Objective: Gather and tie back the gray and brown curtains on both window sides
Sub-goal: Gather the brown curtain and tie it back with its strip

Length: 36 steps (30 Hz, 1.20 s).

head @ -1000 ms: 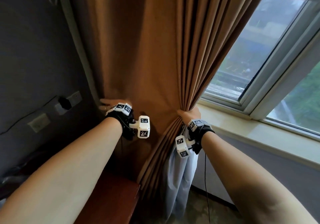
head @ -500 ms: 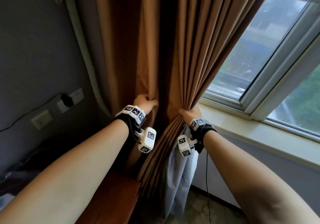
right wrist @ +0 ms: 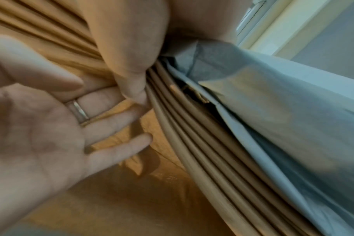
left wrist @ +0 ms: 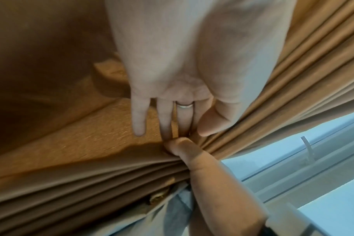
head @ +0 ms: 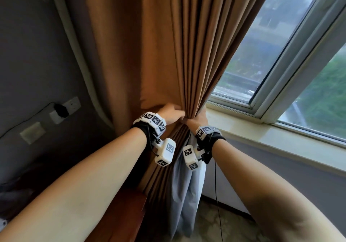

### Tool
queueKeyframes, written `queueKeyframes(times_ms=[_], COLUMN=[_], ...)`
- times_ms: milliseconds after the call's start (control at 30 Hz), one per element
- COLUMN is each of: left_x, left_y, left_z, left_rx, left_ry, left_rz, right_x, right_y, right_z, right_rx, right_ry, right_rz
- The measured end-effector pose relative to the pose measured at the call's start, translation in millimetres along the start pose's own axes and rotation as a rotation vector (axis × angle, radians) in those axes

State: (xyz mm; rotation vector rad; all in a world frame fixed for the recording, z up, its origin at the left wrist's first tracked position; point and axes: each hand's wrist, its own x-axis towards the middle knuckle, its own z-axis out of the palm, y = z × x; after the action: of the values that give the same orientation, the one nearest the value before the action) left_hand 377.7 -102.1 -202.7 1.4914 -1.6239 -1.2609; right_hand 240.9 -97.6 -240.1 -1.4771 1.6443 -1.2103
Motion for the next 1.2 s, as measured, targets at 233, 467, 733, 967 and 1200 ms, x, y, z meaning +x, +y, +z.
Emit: queueKeyframes(times_ms=[233,467,733,967,1200], left_x=[27.1,27.8,47.0,20.5,7.2], left_y=[-61.0,-85.2,-82.3,-56.4,-42.4], left_z=[-50.8,-116.0,-150.5,-141.1,-102.1], left_rx=[-0.119,-0.187,-0.243,0.115,-0.028], left_ry=[0.356,0.817,0.848,0.748,0.453], left_rz=[-0.223,-0.453,-0.179,0.016,0.107], right_x=[5.2,23.4,34.4,40.5,42.2], right_y=[-6.4,-9.4,-12.5,-10.2,-12.7], right_z=[11.4,26.6,36.7,44.9,48.0], right_rx=[-0.063,-0.067,-0.08,-0.04,0.035], right_ry=[-0.045,-0.058,-0.098,-0.067,-0.051], right_rz=[0.17,0.185,0.167,0.111,0.046])
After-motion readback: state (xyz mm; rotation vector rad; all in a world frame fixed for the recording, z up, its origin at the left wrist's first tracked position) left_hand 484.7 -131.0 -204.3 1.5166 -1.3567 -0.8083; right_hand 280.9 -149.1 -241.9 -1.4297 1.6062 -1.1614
